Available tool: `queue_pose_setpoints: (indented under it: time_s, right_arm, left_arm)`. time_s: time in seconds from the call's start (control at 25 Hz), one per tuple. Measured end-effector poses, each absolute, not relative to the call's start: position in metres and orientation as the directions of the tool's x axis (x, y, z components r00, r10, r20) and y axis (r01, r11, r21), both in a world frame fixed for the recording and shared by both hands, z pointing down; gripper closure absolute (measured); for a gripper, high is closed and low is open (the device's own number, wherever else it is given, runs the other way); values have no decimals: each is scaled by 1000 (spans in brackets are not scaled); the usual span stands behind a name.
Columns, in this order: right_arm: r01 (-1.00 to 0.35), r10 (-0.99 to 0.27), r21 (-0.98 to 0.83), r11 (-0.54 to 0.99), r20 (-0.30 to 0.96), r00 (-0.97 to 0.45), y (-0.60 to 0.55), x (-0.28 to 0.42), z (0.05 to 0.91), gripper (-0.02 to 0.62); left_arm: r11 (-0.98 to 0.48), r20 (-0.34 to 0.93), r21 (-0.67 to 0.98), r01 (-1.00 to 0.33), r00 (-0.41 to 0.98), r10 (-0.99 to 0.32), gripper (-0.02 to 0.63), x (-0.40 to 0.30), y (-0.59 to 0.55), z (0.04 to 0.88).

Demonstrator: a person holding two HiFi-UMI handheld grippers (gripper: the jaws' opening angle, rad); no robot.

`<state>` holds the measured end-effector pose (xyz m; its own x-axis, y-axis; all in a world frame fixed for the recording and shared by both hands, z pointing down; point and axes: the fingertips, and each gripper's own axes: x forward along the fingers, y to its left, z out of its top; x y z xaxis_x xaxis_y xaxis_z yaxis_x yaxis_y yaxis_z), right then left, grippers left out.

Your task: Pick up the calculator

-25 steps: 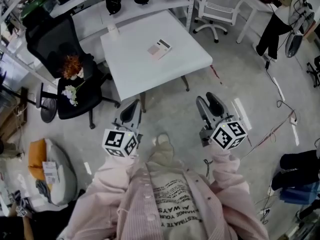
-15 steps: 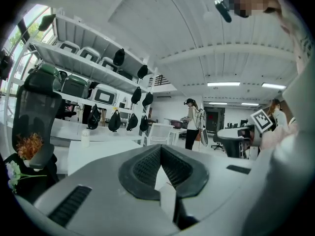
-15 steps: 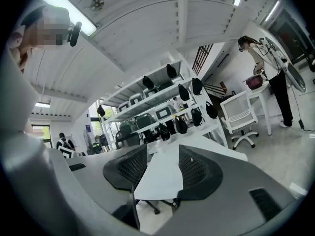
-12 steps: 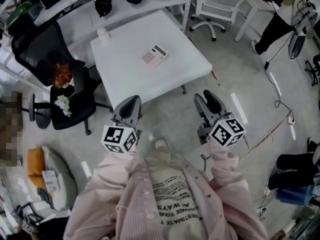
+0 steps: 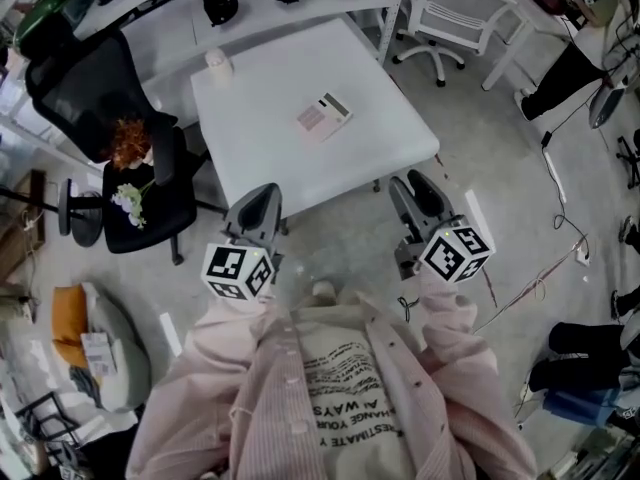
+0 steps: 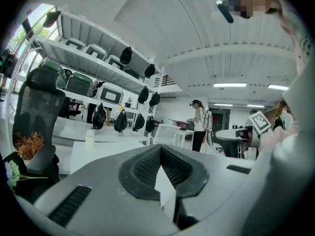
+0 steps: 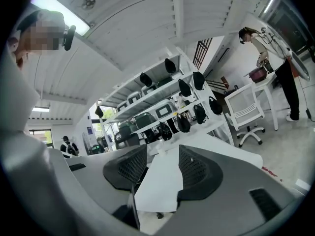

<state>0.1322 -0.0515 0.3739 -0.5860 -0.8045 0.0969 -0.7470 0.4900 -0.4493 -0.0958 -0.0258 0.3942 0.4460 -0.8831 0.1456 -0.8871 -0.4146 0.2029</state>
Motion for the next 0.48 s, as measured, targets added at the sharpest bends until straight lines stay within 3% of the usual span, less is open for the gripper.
queue_pose_setpoints:
  time_s: [0.48]
  right_arm:
    - [-736, -787, -477, 480, 137, -602, -92, 124, 396, 423]
  left_arm:
    - [-393, 183, 231, -890, 436, -881, 604, -101, -60, 415]
